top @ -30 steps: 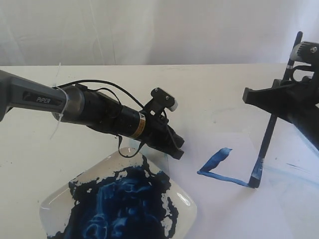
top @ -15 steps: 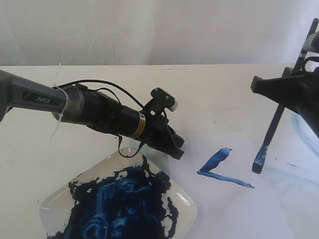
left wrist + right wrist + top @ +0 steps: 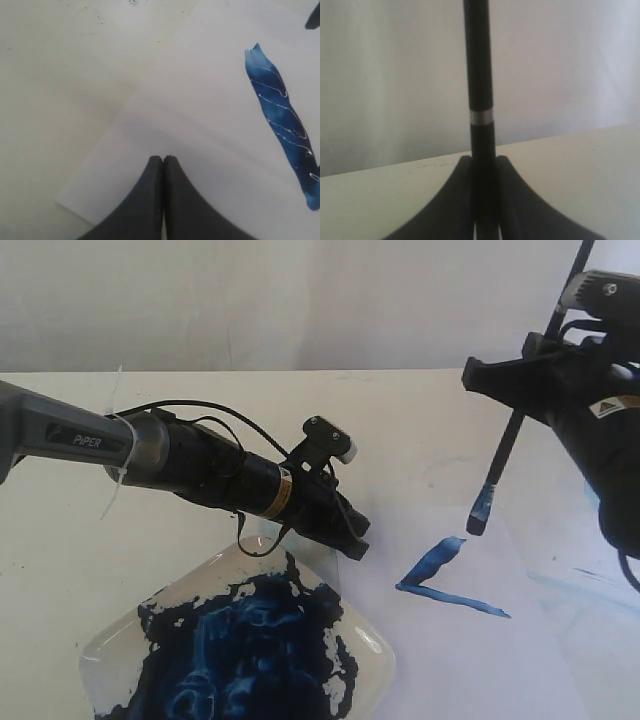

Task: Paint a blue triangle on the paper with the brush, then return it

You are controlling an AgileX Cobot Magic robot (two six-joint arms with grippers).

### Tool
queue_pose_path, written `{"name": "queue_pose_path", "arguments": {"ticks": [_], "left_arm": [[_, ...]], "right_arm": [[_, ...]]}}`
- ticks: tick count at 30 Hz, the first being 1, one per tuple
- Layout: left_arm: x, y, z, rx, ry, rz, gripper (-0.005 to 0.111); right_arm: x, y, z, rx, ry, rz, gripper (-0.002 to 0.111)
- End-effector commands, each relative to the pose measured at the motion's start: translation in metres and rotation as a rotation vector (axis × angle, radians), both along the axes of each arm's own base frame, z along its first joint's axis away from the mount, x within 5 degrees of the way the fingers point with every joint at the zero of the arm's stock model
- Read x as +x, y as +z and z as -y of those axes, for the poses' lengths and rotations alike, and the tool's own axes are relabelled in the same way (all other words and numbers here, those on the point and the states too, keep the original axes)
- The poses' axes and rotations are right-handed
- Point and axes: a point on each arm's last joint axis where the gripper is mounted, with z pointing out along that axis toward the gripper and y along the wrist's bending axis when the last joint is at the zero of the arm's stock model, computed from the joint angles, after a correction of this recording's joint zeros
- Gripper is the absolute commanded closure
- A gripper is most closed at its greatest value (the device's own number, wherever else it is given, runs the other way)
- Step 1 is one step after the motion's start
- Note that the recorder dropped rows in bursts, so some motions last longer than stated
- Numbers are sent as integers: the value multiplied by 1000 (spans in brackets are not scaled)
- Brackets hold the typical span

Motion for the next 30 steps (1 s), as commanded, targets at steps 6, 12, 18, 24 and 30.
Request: {"name": "queue_pose_path", "arguments": {"ticks": [6,12,18,24,30], "left_arm": [[-2,-1,2,9,-10,6,107],[-2,-1,2,9,-10,6,107],[-2,-1,2,9,-10,6,107],[-2,-1,2,9,-10,6,107],[-2,-1,2,9,-10,6,107]], "right_arm": [[17,-8,-10,7,-9,10,108],[22,-13,-13,-2,-9,-5,108],[24,-20,-14,-14,-9,-22,108],[24,-22,-15,-14,-5,-39,108],[23,-25,-15,-7,-5,-80,108]]}}
